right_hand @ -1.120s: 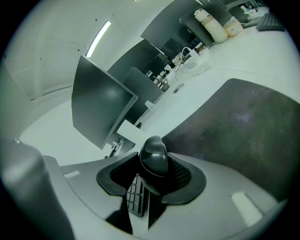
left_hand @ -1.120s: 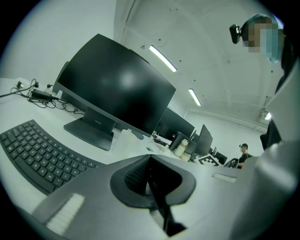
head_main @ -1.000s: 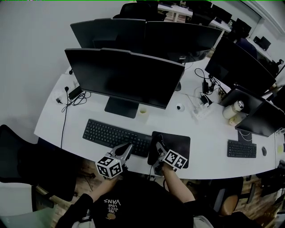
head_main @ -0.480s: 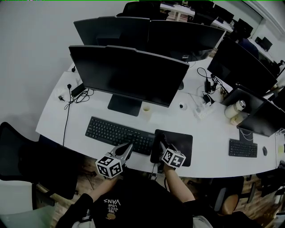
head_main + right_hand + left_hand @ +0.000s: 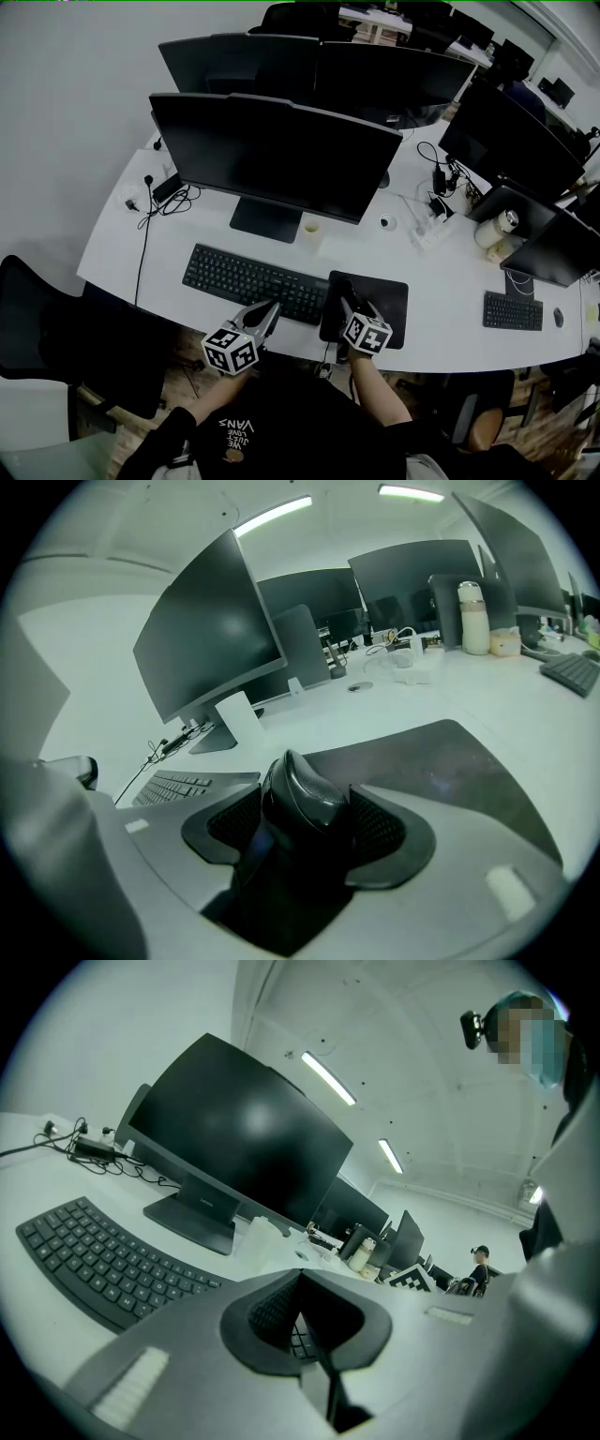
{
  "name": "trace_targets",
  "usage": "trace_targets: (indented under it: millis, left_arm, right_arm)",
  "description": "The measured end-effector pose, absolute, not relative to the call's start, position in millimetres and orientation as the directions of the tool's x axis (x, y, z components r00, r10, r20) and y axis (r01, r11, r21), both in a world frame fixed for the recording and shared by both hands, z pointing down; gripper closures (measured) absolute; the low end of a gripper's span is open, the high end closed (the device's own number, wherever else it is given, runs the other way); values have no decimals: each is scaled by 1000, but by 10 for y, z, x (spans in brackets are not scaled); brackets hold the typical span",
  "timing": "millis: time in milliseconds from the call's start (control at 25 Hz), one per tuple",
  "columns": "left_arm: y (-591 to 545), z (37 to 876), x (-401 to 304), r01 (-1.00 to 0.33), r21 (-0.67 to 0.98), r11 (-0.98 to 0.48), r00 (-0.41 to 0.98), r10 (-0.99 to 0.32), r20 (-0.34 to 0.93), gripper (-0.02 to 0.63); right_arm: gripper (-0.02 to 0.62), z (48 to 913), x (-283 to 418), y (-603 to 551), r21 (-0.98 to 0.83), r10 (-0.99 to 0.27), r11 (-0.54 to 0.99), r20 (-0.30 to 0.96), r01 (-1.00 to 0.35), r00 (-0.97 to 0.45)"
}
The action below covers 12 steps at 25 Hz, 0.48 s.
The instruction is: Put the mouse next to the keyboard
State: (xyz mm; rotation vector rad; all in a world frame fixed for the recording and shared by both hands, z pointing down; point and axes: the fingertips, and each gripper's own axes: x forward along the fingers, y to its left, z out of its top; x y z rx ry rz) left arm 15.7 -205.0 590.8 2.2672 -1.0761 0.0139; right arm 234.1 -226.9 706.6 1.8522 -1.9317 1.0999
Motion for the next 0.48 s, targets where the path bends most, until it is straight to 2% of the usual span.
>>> trace_targets:
  millis: [480]
  left_arm:
    - [-2024,5930,104,-705,529,-471,666,-696,267,604]
  right_arm:
    - [261,7087,2409,-2182,-335,-751,-93,642,-938,-155]
